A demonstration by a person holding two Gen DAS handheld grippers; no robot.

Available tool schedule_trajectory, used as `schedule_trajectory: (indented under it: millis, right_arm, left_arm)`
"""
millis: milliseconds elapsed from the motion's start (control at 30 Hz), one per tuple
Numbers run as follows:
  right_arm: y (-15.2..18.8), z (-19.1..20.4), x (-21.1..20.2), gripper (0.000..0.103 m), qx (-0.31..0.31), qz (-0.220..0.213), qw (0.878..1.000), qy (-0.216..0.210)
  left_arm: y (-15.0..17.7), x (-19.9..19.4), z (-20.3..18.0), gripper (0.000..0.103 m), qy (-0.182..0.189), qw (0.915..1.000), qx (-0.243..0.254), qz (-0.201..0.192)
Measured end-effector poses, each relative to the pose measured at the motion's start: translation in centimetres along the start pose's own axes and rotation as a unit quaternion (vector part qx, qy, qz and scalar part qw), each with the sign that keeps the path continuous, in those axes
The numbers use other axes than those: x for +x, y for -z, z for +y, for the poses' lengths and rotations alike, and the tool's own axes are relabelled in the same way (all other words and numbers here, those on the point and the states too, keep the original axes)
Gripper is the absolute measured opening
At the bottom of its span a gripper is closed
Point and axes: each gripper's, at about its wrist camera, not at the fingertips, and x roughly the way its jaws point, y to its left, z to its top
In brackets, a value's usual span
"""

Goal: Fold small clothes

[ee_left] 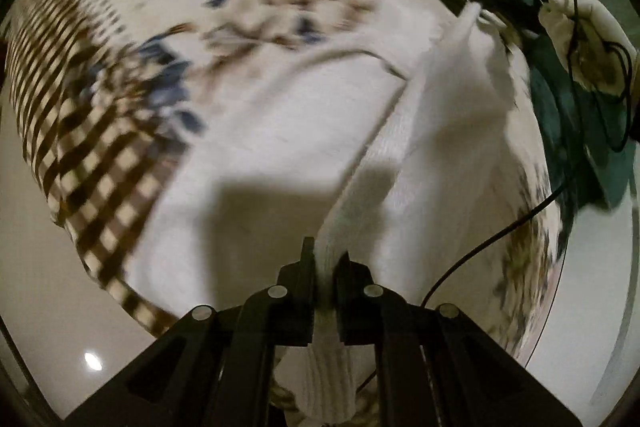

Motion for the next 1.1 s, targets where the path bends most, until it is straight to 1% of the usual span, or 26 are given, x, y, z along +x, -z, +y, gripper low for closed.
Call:
schedule_trajectory:
  millis: [67, 133, 167, 233, 300, 333, 400, 433, 467, 500, 533, 567, 600, 633, 700, 733, 767, 833, 867, 933, 967, 1000, 1033, 1067, 1100]
  right_arm:
    - [-0.9, 2.7, 2.0, 0.007, -0.015, 0.006, 1.0, 0.02]
    - [-1.6, 5.3, 4.1, 0.007, -0.026, 0.013, 0.999, 0.036]
    - [-1.9, 6.1, 4.8, 0.007, -0.031, 0.017, 0.998, 0.046]
    - [-2.2, 7.3, 6.2, 0.007, -0.039, 0.022, 0.996, 0.071]
    - [-2.5, 7.7, 7.8, 0.007, -0.03, 0.032, 0.995, 0.087]
    - [-2.5, 7.6, 8.3, 0.007, -0.03, 0.035, 0.995, 0.094]
    - [-2.5, 7.3, 9.1, 0.008, -0.022, 0.05, 0.993, 0.102]
    - [-2.4, 6.9, 9.3, 0.009, -0.008, 0.057, 0.994, 0.095]
    - [-2.2, 6.5, 9.0, 0.015, 0.004, 0.059, 0.995, 0.078]
    - [-1.9, 6.3, 8.4, 0.022, 0.008, 0.061, 0.996, 0.06]
    - [-1.4, 6.1, 7.6, 0.038, 0.007, 0.059, 0.997, 0.047]
    - [-0.9, 5.9, 6.9, 0.054, 0.004, 0.055, 0.998, 0.041]
    - [0.0, 5.7, 5.6, 0.057, -0.002, 0.047, 0.998, 0.035]
    - [0.7, 5.6, 4.7, 0.057, -0.008, 0.043, 0.999, 0.031]
    - [2.8, 5.1, 2.6, 0.057, -0.014, 0.037, 0.999, 0.02]
    - [4.1, 4.6, 1.5, 0.057, -0.011, 0.034, 0.999, 0.013]
    - [5.6, 3.8, 0.5, 0.057, -0.005, 0.033, 0.999, 0.005]
    - [8.1, 2.0, -0.9, 0.057, 0.012, 0.032, 0.999, -0.002]
    - [9.4, 0.7, -1.6, 0.057, 0.024, 0.032, 0.999, -0.002]
    - [11.9, -1.8, -2.4, 0.057, 0.049, 0.029, 0.998, 0.008]
    - [12.8, -3.0, -2.6, 0.057, 0.059, 0.03, 0.998, 0.012]
    - [13.9, -4.6, -2.7, 0.057, 0.075, 0.031, 0.997, 0.015]
    - [14.7, -6.0, -2.5, 0.057, 0.088, 0.033, 0.995, 0.015]
    - [15.3, -7.1, -2.4, 0.057, 0.099, 0.036, 0.994, 0.016]
    - [16.0, -8.3, -2.3, 0.057, 0.111, 0.037, 0.993, 0.015]
  left_arm:
    - [-1.1, 0.6, 2.8, 0.005, 0.006, 0.9997, -0.024, 0.001]
    - [-1.6, 1.0, 4.1, 0.005, 0.01, 0.9993, -0.035, 0.007]
    - [-1.9, 1.5, 5.2, 0.005, 0.013, 0.9989, -0.042, 0.012]
    - [-2.3, 2.3, 6.1, 0.006, 0.017, 0.9985, -0.048, 0.021]
    - [-2.5, 3.0, 7.2, 0.006, 0.023, 0.998, -0.049, 0.031]
    - [-2.5, 3.3, 7.6, 0.007, 0.03, 0.9973, -0.054, 0.04]
    - [-2.8, 3.4, 9.2, 0.011, 0.068, 0.9921, -0.087, 0.06]
    - [-3.0, 3.2, 10.1, 0.014, 0.085, 0.9887, -0.106, 0.063]
    - [-2.9, 2.6, 10.8, 0.022, 0.09, 0.9867, -0.12, 0.063]
    - [-2.8, 2.0, 11.5, 0.024, 0.086, 0.9862, -0.127, 0.061]
    - [-2.8, 1.4, 12.2, 0.029, 0.08, 0.9861, -0.133, 0.059]
    - [-2.6, 0.5, 13.4, 0.03, 0.071, 0.9854, -0.143, 0.058]
    - [-2.5, 0.1, 14.0, 0.03, 0.073, 0.9848, -0.147, 0.057]
    - [-2.4, -0.5, 14.7, 0.031, 0.077, 0.984, -0.151, 0.056]
    - [-2.4, -1.5, 15.2, 0.038, 0.079, 0.9852, -0.141, 0.059]
    - [-2.5, -1.7, 14.9, 0.044, 0.075, 0.9874, -0.124, 0.063]
    - [-2.6, -1.6, 14.4, 0.046, 0.065, 0.9892, -0.113, 0.068]
    - [-3.4, -1.1, 13.0, 0.046, 0.065, 0.9911, -0.081, 0.084]
    - [-3.8, -0.6, 11.5, 0.046, 0.055, 0.9922, -0.052, 0.099]
    - [-4.1, 0.6, 9.3, 0.046, 0.054, 0.9915, -0.008, 0.118]
    - [-3.7, 1.4, 7.8, 0.044, 0.044, 0.9914, 0.025, 0.12]
    - [-3.3, 2.0, 7.3, 0.034, 0.037, 0.9912, 0.045, 0.119]
    - [-2.9, 2.5, 6.9, 0.006, 0.032, 0.9904, 0.056, 0.122]
    - [-2.5, 2.9, 6.8, 0.004, 0.019, 0.9903, 0.059, 0.125]
    - [-2.4, 2.7, 7.0, 0.004, 0.01, 0.9914, 0.055, 0.118]
